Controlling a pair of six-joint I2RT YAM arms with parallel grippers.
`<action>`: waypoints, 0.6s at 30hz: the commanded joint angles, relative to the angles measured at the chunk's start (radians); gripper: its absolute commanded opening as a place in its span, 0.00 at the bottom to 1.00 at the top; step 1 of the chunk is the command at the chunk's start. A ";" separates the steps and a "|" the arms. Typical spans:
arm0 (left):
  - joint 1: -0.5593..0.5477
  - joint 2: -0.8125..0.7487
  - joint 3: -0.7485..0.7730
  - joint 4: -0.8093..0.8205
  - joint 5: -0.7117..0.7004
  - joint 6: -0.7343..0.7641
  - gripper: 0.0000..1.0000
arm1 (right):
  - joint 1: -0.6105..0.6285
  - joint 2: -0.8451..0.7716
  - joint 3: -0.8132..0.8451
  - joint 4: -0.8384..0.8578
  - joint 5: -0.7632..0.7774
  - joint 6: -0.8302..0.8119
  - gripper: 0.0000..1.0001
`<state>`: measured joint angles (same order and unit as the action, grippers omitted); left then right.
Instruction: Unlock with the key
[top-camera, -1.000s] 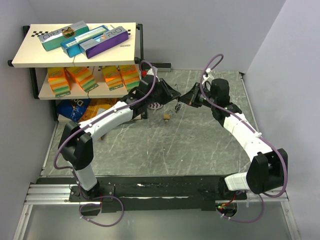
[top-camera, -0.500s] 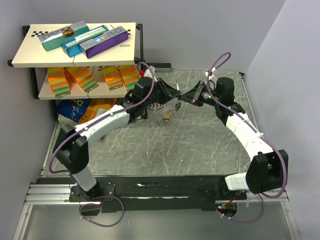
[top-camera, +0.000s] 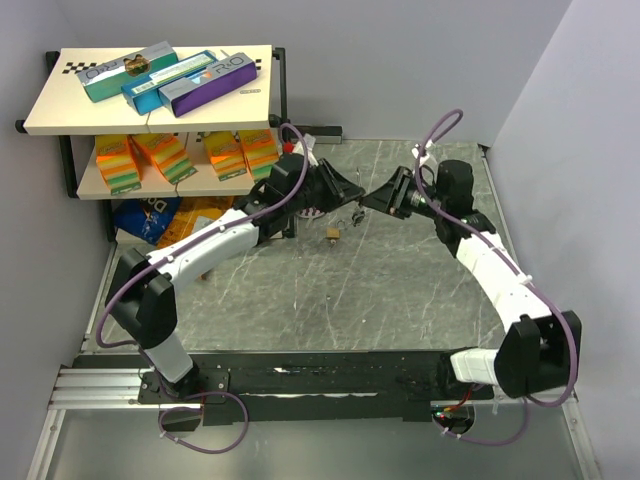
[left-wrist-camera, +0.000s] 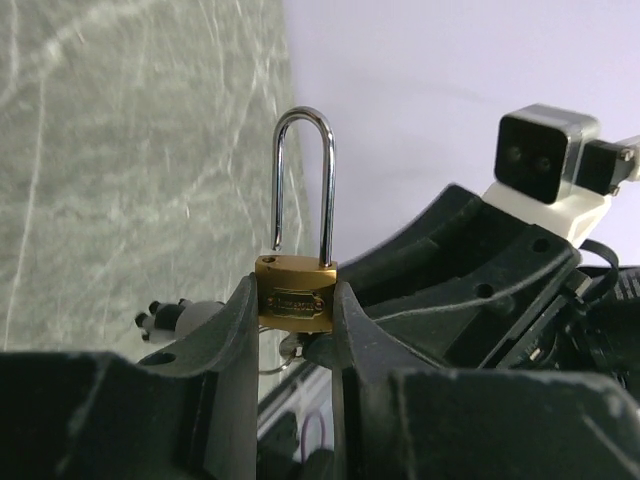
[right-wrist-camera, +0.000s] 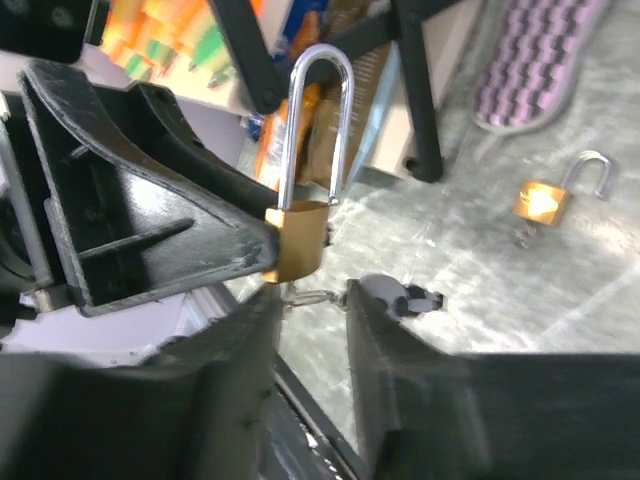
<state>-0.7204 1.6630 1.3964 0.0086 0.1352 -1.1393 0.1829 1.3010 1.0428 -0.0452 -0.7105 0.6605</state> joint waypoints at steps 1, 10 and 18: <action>-0.011 -0.046 0.021 -0.056 0.180 0.041 0.01 | -0.026 -0.124 -0.046 -0.020 0.065 -0.110 0.58; 0.039 -0.014 0.009 -0.021 0.415 0.229 0.01 | -0.080 -0.284 -0.060 -0.098 -0.029 -0.196 0.75; 0.061 -0.066 -0.099 0.139 0.814 0.328 0.01 | -0.112 -0.181 0.117 -0.104 -0.319 -0.251 0.75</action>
<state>-0.6609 1.6623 1.3289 0.0177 0.6842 -0.8879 0.0738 1.0786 1.0519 -0.1539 -0.8524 0.4656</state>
